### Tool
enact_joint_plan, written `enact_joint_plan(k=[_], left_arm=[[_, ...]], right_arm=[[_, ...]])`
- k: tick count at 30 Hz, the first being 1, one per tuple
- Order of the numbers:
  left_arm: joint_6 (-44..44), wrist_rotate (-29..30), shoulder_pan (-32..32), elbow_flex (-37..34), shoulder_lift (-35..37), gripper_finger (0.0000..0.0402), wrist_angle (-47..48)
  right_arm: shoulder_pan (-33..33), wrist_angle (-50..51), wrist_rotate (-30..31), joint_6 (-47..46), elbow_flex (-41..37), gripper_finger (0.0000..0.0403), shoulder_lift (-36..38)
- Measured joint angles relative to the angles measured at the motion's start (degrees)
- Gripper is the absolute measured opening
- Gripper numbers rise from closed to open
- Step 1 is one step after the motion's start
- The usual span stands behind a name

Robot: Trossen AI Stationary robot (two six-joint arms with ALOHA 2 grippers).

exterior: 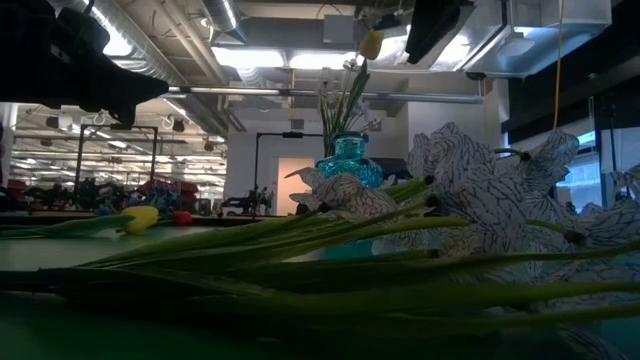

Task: Sort flowers into vase by color
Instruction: Put the yellow tulip into the violet vase

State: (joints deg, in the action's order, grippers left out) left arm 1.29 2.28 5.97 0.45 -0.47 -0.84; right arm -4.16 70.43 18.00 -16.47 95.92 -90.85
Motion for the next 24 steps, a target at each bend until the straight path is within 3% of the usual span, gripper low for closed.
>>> enact_joint_plan(k=[13, 24], left_arm=[[0.01, -0.01, -0.01, 0.00, 0.00, 0.0000, 0.00], [-0.01, 0.01, -0.01, 0.00, 0.00, 0.0000, 0.00]], right_arm=[[0.00, 1.19, 0.80, -1.36, 0.00, 0.0243, 0.00], [0.06, -0.89, 23.48, 0.43, 0.99, 0.0243, 0.58]])
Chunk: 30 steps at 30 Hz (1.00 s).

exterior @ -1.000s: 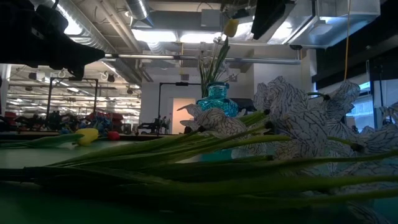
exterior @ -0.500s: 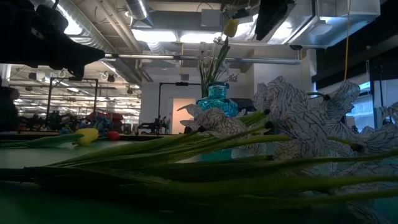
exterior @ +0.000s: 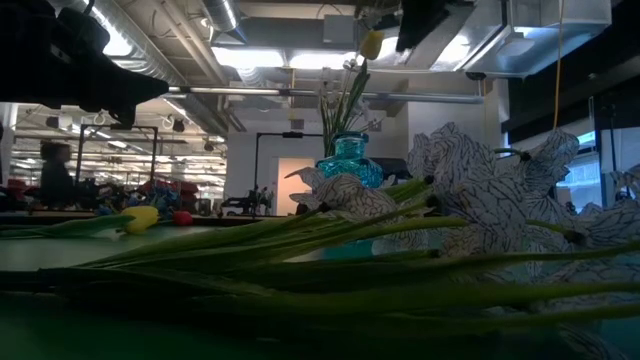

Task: Sort flowers into vase by color
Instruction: Put the yellow tulip into the violet vase

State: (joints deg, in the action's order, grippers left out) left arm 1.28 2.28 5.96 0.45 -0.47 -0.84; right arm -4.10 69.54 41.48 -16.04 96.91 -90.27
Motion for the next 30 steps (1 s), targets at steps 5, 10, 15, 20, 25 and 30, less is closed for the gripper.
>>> enact_joint_plan(k=[5, 10, 15, 20, 25, 30], left_arm=[[0.02, -0.02, 0.01, 0.00, 0.00, 0.0000, 0.01], [0.00, 0.00, 0.02, 0.00, 0.00, 0.0000, 0.02], [0.01, -0.02, 0.01, 0.00, 0.00, 0.0000, 0.01], [0.02, -0.02, 0.02, 0.00, 0.00, 0.0000, 0.02], [0.01, -0.01, 0.01, 0.00, 0.00, 0.0000, 0.00], [0.00, -0.02, 0.02, 0.00, 0.00, 0.0000, 0.01]], right_arm=[[0.03, -4.79, 9.06, 1.92, 1.16, 0.0243, 2.52], [3.00, -8.12, 11.66, 3.02, 1.05, 0.0243, 2.59], [7.00, -12.68, 11.21, 5.01, 1.00, 0.0243, 1.33], [10.24, -16.39, 5.74, 7.03, 1.00, 0.0243, 0.27], [10.51, -16.81, 5.01, 7.43, 0.92, 0.0243, -0.45], [9.27, -14.35, 5.73, 7.63, 0.92, 0.0243, 1.06]])
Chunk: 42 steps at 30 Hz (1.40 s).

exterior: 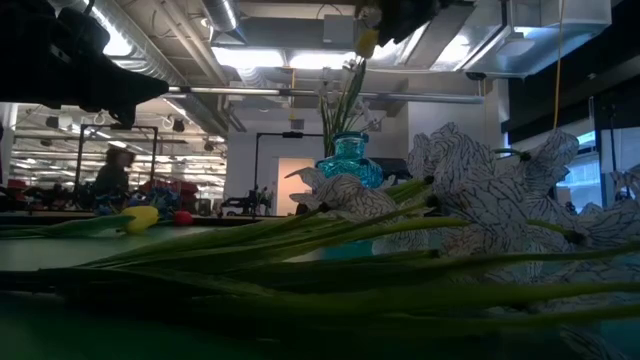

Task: Sort flowers into vase by color
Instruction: Put the yellow tulip into the violet vase

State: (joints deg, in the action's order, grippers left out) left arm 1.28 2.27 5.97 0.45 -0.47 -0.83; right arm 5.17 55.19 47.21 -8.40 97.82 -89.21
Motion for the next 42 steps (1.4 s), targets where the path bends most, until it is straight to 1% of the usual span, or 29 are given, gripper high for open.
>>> enact_joint_plan(k=[4, 7, 11, 14, 19, 24, 29, 31, 36, 39, 42], left_arm=[[0.01, 0.01, 0.00, 0.00, 0.00, 0.0000, 0.00], [0.02, 0.00, -0.01, 0.00, 0.00, 0.0000, 0.00], [0.00, 0.01, 0.01, 0.00, 0.00, 0.0000, 0.01], [0.02, 0.00, 0.00, 0.00, 0.00, 0.0000, -0.01], [0.00, -0.01, -0.02, 0.00, 0.00, 0.0000, 0.01], [0.02, 0.00, 0.00, 0.00, 0.00, 0.0000, -0.01], [-0.95, 0.00, -0.02, -0.02, 0.00, 0.0000, -1.30], [-1.70, 0.02, -0.02, 0.02, 0.02, 0.0000, -3.04], [-1.86, 0.02, 0.00, 0.02, 0.00, 0.0000, -3.09], [-1.78, -0.07, -0.01, 0.01, -0.15, 0.0000, -8.65], [1.02, -0.53, -0.02, 0.00, -0.22, 0.0000, -11.97]], right_arm=[[-2.45, 4.77, 0.26, -1.76, 0.03, 0.0243, 2.59], [-5.51, 10.81, -2.29, -5.22, 0.07, 0.0243, 3.64], [-11.20, 20.05, -5.98, -11.99, -0.42, 0.0243, 3.58], [-15.49, 21.62, -7.14, -15.64, -3.00, 0.0243, 3.29], [-21.20, 20.70, -9.78, -20.40, -7.60, 0.0243, 3.23], [-24.16, 18.80, -12.61, -22.95, -9.58, 0.0243, 2.92], [-24.30, 14.73, -13.07, -22.80, -9.60, 0.0243, 2.95], [-24.26, 14.83, -13.09, -22.71, -9.57, 0.0243, 2.95], [-24.27, 14.98, -13.27, -22.69, -9.57, 0.0243, 2.95], [-24.28, 15.09, -13.42, -22.68, -9.57, 0.0243, 2.95], [-24.28, 15.06, -13.84, -22.71, -9.57, 0.0243, 2.95]])
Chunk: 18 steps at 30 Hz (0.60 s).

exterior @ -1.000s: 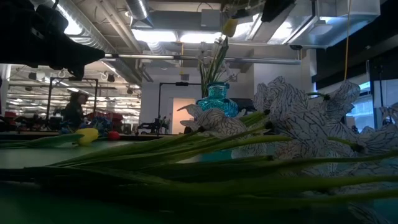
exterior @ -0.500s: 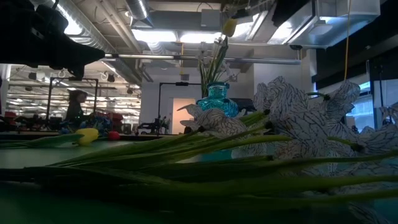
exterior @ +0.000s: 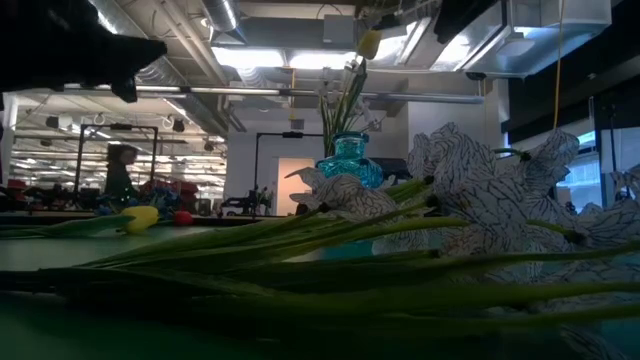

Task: Sort flowers into vase by color
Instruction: Put the yellow tulip into the violet vase

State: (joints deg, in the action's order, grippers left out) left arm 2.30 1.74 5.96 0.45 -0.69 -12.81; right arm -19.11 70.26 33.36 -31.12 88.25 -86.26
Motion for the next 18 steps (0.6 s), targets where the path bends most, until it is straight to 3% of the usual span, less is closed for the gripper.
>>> enact_joint_plan(k=[5, 12, 18], left_arm=[[4.47, -2.47, 0.00, 0.00, 0.00, 0.0000, -1.14], [9.05, -5.61, -1.12, 0.00, -0.70, 0.0000, -10.09], [9.21, -2.50, -4.77, 0.00, -7.40, 0.0000, -12.07]], right_arm=[[0.00, -0.11, 0.00, -0.08, 0.00, 0.0243, 0.00], [0.00, -0.11, 0.00, 0.09, 0.00, 0.0243, 0.00], [0.00, -0.11, 0.00, 1.54, 0.02, 0.0243, 0.00]])
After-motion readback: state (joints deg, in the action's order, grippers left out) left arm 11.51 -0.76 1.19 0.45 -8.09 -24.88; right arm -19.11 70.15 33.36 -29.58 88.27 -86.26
